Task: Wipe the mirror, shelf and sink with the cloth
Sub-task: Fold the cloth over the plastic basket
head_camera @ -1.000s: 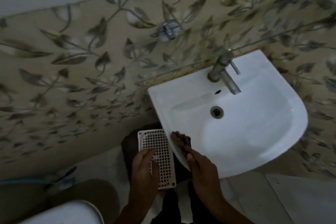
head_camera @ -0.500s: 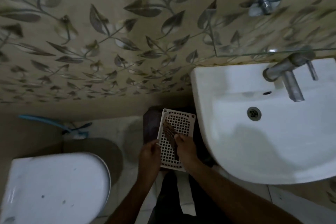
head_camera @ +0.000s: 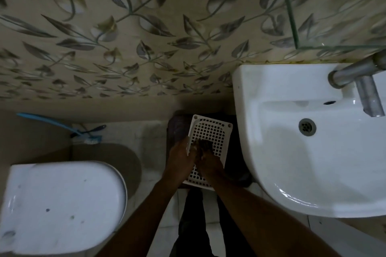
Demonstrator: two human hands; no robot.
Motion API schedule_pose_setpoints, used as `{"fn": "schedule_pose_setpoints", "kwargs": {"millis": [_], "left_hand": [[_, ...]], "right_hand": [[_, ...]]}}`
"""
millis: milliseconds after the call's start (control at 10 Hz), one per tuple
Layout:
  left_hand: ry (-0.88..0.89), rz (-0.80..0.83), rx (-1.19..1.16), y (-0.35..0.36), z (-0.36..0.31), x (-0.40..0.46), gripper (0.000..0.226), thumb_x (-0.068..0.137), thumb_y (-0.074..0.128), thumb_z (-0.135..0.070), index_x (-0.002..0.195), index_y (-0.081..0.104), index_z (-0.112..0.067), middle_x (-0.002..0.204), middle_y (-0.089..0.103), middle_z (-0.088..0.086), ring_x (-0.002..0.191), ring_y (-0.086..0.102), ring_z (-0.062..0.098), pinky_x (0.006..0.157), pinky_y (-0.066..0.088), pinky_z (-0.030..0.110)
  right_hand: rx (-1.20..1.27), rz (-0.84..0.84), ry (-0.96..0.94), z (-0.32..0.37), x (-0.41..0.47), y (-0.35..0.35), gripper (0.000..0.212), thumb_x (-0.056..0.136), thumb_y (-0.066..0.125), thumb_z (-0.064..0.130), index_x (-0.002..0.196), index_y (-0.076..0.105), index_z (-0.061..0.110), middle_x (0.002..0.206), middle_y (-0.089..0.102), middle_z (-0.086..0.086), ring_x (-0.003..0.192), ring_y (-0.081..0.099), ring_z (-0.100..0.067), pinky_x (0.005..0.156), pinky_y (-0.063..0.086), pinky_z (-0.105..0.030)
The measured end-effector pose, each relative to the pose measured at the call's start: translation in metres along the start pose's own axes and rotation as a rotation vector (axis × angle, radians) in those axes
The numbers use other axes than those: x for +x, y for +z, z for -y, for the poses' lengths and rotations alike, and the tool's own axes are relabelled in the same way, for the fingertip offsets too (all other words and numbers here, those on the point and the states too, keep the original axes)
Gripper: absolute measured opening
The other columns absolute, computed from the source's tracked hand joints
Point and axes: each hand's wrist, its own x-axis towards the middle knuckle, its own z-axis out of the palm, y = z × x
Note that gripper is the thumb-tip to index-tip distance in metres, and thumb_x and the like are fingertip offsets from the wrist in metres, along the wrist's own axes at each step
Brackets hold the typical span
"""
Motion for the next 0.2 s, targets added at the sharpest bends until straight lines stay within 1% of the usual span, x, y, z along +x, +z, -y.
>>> {"fn": "schedule_pose_setpoints", "kwargs": {"millis": [100,200], "left_hand": [[0.021,0.009,0.109,-0.003,0.003,0.003,0.044,0.104,0.047,-0.022,0.144,0.045,-0.004,0.143,0.053,0.013,0.122,0.048,0.012,0.098,0.027,0.003],[0.112,-0.042,0.341,0.002,0.006,0.001,0.063,0.104,0.026,-0.040,0.155,0.024,-0.004,0.162,0.026,0.014,0.152,0.019,0.025,0.124,0.015,0.034]], "right_hand": [[-0.028,-0.032,-0.059,0.023,-0.010,-0.016,0.049,0.101,0.034,0.055,0.138,0.045,0.025,0.143,0.052,-0.004,0.128,0.053,-0.027,0.108,0.044,-0.044],[-0.218,-0.178,-0.185,0.044,-0.028,-0.045,0.059,0.104,0.040,0.034,0.154,0.026,0.006,0.162,0.026,-0.013,0.150,0.024,-0.027,0.124,0.017,-0.036]]}}
